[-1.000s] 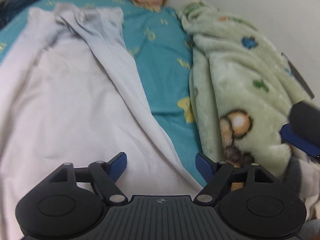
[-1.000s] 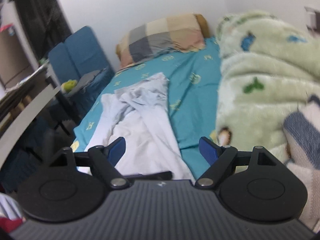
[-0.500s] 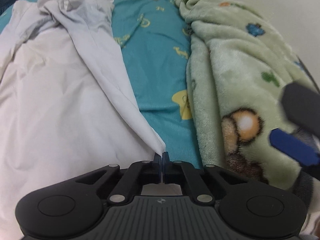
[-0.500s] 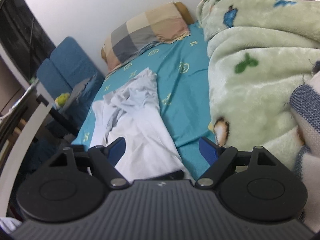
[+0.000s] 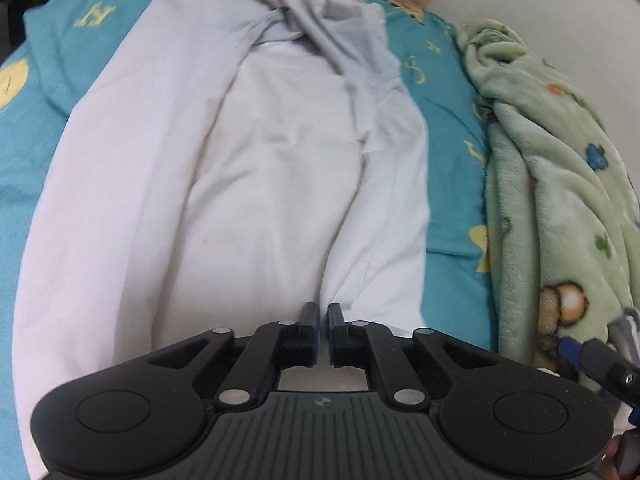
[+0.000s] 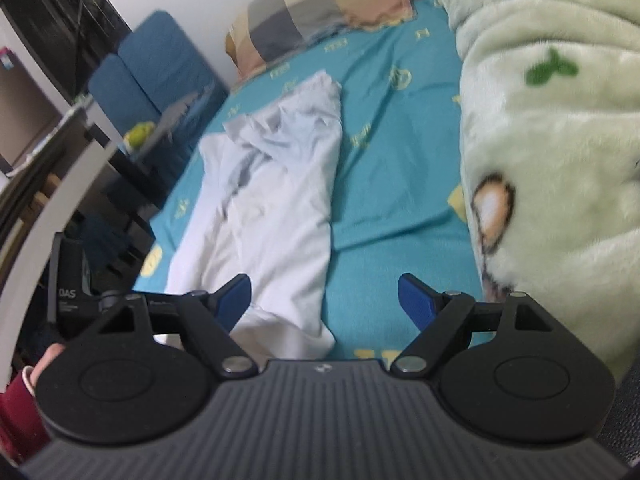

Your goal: Fold clothes

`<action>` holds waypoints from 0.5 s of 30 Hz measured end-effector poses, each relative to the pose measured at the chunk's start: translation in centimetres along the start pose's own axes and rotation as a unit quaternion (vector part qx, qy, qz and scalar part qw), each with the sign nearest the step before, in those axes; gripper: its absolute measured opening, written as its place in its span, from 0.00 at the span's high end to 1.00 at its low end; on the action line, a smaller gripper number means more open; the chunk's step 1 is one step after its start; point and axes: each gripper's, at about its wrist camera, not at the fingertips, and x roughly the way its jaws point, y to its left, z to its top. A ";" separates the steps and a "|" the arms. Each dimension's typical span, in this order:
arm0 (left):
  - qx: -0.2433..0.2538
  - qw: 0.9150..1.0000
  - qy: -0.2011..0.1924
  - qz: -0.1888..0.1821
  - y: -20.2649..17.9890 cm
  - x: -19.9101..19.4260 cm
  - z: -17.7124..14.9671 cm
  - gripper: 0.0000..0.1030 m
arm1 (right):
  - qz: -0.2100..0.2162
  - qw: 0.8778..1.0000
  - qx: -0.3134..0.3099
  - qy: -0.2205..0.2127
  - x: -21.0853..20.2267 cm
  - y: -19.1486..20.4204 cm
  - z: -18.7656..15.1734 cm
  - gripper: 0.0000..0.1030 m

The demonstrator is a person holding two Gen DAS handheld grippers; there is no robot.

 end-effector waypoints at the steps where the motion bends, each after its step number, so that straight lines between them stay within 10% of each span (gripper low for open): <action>1: -0.008 1.000 0.004 -0.013 0.4 0.1 0.1 0.91 | -0.002 1.000 0.001 0.003 0.1 0.0 -0.1 0.20; 5: -0.006 0.999 -0.003 -0.050 -0.5 -0.9 -0.4 0.61 | -0.006 1.000 0.003 0.006 0.3 -0.2 -0.2 0.20; 15: -0.044 0.991 0.013 -0.128 -5.1 -3.6 -6.4 0.39 | -0.048 0.998 0.019 -0.022 0.0 -0.5 -0.3 0.20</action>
